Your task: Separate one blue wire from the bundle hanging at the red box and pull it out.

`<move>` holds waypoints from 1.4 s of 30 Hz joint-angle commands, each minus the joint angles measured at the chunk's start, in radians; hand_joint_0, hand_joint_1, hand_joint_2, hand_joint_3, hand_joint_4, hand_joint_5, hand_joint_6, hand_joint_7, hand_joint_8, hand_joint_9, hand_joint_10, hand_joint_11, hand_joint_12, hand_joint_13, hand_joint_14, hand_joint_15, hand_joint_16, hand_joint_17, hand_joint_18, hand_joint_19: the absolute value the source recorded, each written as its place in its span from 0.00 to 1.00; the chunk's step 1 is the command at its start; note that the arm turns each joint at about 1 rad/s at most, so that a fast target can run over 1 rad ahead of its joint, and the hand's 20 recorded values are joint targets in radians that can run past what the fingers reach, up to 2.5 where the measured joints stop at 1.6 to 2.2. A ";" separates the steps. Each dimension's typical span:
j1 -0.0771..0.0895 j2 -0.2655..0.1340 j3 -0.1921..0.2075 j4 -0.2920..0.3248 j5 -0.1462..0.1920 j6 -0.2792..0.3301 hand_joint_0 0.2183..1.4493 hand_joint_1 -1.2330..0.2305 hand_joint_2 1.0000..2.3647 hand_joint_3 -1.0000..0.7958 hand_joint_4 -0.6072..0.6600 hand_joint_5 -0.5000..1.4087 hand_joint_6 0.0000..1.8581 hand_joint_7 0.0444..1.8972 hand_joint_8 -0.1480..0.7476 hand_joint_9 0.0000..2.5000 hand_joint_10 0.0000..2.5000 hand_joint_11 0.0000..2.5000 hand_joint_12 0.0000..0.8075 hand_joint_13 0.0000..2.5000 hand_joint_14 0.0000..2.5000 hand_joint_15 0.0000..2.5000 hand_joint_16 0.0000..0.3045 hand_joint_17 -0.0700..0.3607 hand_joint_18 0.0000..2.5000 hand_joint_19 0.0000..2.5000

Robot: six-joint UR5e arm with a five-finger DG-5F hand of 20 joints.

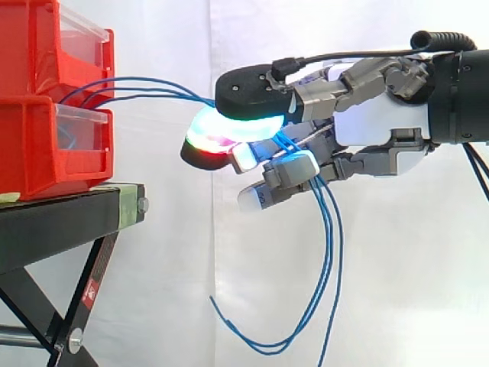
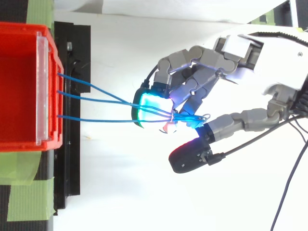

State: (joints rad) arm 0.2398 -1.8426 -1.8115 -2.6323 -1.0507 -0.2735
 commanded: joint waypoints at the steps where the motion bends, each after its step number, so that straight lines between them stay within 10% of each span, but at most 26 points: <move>1: -0.002 0.000 0.000 0.000 0.000 0.000 0.34 0.26 0.00 0.28 0.64 0.13 0.44 0.53 0.52 0.33 0.01 0.38 0.37 0.55 0.00 0.63 0.14 0.38 0.20 0.19; 11: -0.001 0.000 0.000 0.000 0.000 -0.001 0.30 0.50 0.00 0.31 0.65 0.15 0.42 0.55 0.56 0.39 0.01 0.37 0.37 0.59 0.01 0.63 0.15 0.41 0.23 0.21; 21: -0.002 0.000 0.000 0.000 0.000 -0.016 0.35 0.38 0.02 0.48 0.65 0.14 0.45 0.53 0.57 0.41 0.01 0.39 0.35 0.60 0.01 0.65 0.15 0.41 0.25 0.22; 42: -0.004 0.000 0.000 0.000 -0.003 -0.026 0.44 0.17 0.01 0.39 0.61 0.13 0.45 0.55 0.47 0.30 0.01 0.39 0.38 0.54 0.00 0.66 0.13 0.37 0.21 0.19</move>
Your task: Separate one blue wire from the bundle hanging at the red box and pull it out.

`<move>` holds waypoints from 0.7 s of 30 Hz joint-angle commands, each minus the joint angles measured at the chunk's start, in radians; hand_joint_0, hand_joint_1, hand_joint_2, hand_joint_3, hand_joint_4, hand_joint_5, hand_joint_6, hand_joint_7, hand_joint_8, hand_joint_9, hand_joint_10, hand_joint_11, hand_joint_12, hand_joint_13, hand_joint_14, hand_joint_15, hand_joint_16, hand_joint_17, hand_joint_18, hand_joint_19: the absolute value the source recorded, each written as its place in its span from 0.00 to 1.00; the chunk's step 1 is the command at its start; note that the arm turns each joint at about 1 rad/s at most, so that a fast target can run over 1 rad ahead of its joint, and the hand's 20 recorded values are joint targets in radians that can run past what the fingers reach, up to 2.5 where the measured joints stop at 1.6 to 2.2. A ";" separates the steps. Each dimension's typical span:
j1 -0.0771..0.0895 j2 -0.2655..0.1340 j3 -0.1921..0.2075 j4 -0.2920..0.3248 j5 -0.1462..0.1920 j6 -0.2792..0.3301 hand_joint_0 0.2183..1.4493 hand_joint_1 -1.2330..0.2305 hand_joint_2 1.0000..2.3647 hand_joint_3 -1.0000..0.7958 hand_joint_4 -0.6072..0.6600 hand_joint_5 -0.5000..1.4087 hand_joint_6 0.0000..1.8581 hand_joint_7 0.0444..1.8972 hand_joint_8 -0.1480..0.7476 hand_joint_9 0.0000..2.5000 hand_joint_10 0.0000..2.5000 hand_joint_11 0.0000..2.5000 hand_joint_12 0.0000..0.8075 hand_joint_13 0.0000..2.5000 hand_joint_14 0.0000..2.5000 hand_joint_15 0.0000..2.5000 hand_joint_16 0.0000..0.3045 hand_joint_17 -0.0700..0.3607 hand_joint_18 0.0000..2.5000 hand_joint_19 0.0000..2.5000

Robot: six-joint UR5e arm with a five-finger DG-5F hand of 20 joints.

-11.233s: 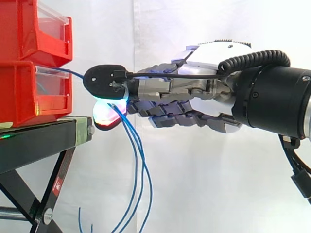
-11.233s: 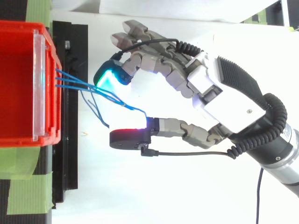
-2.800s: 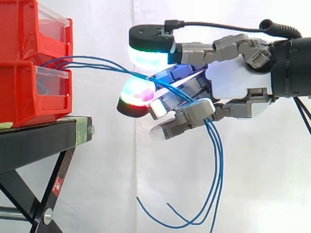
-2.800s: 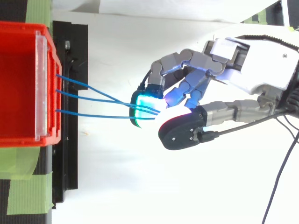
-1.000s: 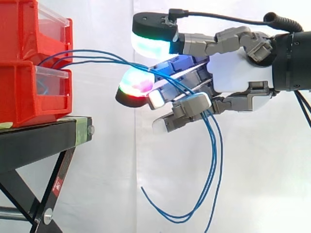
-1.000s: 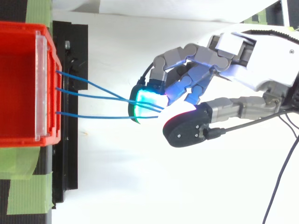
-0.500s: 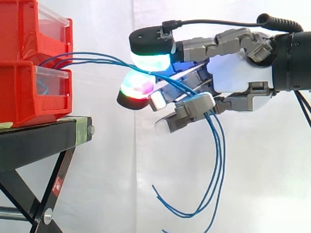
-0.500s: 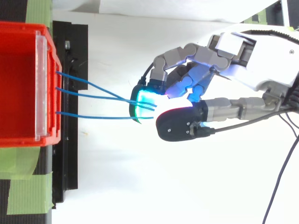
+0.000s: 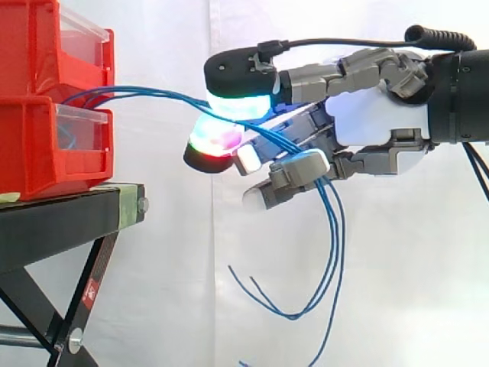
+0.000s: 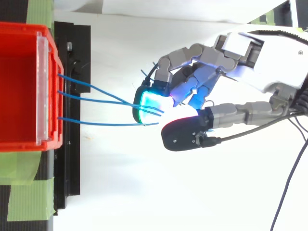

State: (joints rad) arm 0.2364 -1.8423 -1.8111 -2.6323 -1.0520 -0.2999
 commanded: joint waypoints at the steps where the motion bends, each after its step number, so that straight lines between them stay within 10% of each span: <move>1: 0.000 0.000 -0.001 0.000 -0.002 0.001 0.44 0.17 0.01 0.39 0.61 0.13 0.45 0.55 0.47 0.30 0.01 0.39 0.37 0.54 0.00 0.65 0.13 0.37 0.21 0.19; 11: 0.000 0.000 -0.001 0.000 -0.002 -0.001 0.40 0.17 0.00 0.28 0.61 0.12 0.45 0.55 0.47 0.28 0.01 0.39 0.37 0.52 0.02 0.65 0.13 0.37 0.20 0.19; 21: 0.000 0.000 -0.001 0.000 -0.002 -0.001 0.29 0.45 0.00 0.30 0.65 0.14 0.43 0.53 0.54 0.37 0.01 0.39 0.38 0.55 0.11 0.60 0.15 0.40 0.22 0.24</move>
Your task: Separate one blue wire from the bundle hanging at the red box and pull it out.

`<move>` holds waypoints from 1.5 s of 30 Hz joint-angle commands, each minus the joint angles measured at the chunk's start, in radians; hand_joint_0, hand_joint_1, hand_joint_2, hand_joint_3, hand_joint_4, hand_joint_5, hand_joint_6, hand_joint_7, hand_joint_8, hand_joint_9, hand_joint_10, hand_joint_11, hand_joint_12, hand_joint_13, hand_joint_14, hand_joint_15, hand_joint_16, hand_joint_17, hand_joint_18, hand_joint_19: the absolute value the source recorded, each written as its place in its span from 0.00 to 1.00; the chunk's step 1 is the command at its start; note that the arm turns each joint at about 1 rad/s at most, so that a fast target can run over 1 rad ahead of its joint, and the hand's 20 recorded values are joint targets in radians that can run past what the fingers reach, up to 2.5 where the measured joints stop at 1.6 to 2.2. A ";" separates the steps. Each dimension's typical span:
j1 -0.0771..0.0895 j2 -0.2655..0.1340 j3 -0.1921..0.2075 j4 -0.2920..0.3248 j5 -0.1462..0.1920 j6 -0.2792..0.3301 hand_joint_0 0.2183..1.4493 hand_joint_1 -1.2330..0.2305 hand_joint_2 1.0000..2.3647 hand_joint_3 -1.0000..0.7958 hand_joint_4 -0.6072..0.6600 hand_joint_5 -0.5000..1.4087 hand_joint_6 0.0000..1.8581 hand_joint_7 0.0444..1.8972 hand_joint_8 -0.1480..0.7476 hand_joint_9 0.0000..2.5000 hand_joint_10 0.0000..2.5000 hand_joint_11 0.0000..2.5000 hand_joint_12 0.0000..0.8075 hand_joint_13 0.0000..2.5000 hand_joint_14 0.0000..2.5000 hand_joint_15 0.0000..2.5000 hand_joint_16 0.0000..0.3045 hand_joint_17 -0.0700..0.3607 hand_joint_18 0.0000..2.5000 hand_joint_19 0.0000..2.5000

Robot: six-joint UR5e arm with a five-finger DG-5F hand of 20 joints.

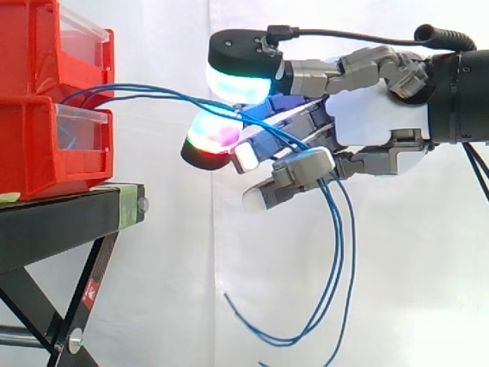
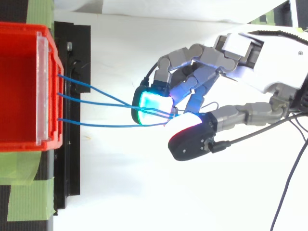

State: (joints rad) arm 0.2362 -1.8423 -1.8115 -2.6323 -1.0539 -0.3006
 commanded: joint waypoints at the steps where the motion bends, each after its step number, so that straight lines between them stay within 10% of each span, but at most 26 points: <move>1: 0.000 0.000 0.000 0.000 0.000 0.000 0.30 0.45 0.00 0.30 0.65 0.14 0.43 0.54 0.54 0.37 0.01 0.39 0.36 0.55 0.10 0.60 0.15 0.40 0.23 0.24; 20: 0.000 0.000 0.000 0.000 0.000 -0.008 0.39 0.33 0.02 0.50 0.66 0.14 0.44 0.52 0.54 0.39 0.01 0.42 0.35 0.58 0.09 0.62 0.15 0.40 0.24 0.24; 45: 0.000 0.000 0.000 0.000 0.000 -0.008 0.42 0.15 0.00 0.31 0.62 0.13 0.42 0.57 0.46 0.26 0.01 0.39 0.38 0.47 0.05 0.64 0.14 0.38 0.19 0.21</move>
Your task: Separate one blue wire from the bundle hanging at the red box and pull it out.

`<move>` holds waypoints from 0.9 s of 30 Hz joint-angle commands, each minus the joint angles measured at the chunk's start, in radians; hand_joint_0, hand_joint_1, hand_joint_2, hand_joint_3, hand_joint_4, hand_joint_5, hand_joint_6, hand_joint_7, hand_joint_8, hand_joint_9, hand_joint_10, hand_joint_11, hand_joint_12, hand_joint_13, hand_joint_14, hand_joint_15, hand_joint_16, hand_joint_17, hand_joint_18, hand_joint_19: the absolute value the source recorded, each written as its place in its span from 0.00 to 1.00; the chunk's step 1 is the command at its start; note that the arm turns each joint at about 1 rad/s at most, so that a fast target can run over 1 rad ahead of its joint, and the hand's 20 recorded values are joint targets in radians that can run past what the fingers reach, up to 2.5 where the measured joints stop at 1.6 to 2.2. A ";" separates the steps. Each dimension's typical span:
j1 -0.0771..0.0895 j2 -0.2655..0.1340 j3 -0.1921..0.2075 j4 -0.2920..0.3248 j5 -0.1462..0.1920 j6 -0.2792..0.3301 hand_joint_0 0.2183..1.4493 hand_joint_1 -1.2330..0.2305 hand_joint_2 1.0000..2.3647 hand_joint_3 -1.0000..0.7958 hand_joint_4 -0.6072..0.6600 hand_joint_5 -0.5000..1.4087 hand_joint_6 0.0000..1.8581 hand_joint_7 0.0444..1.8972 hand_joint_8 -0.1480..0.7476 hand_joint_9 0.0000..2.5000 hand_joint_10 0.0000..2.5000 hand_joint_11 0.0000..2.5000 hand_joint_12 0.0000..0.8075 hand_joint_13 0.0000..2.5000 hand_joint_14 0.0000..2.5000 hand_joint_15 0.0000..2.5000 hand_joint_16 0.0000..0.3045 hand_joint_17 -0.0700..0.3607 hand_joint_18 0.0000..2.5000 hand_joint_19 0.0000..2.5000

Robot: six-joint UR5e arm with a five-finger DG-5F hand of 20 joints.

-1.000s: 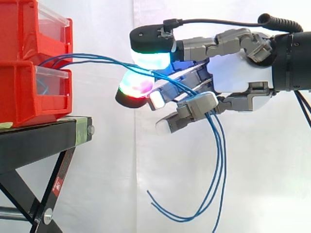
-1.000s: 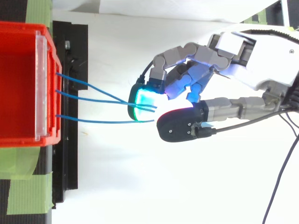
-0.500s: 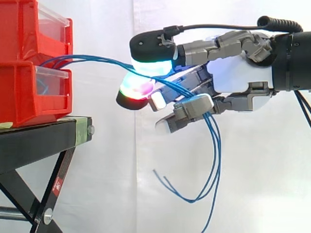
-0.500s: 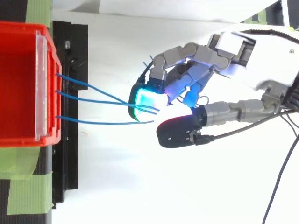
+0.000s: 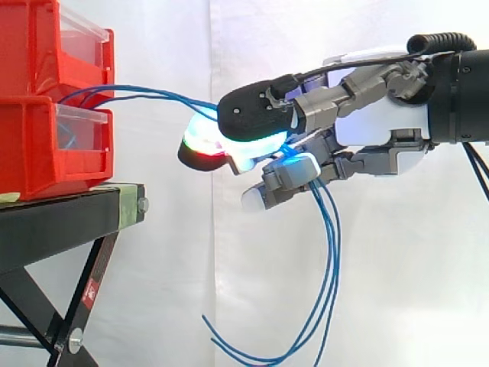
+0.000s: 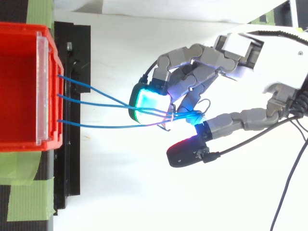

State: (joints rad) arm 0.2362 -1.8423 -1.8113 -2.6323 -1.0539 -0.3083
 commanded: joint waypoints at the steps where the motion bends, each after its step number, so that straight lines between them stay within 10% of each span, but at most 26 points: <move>1: 0.000 0.000 0.000 0.000 0.000 0.000 0.41 0.16 0.00 0.31 0.62 0.13 0.42 0.57 0.46 0.26 0.01 0.40 0.39 0.48 0.06 0.64 0.14 0.38 0.19 0.21; 11: 0.000 0.000 0.000 0.000 0.000 -0.002 0.29 0.45 0.00 0.31 0.65 0.14 0.41 0.55 0.53 0.36 0.01 0.42 0.38 0.53 0.15 0.59 0.16 0.41 0.24 0.26; 27: 0.000 0.000 0.000 0.000 0.000 -0.008 0.33 0.47 0.01 0.40 0.67 0.15 0.44 0.54 0.55 0.41 0.01 0.43 0.37 0.57 0.18 0.58 0.16 0.41 0.27 0.27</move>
State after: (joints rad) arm 0.2362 -1.8423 -1.8116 -2.6323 -1.0538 -0.3156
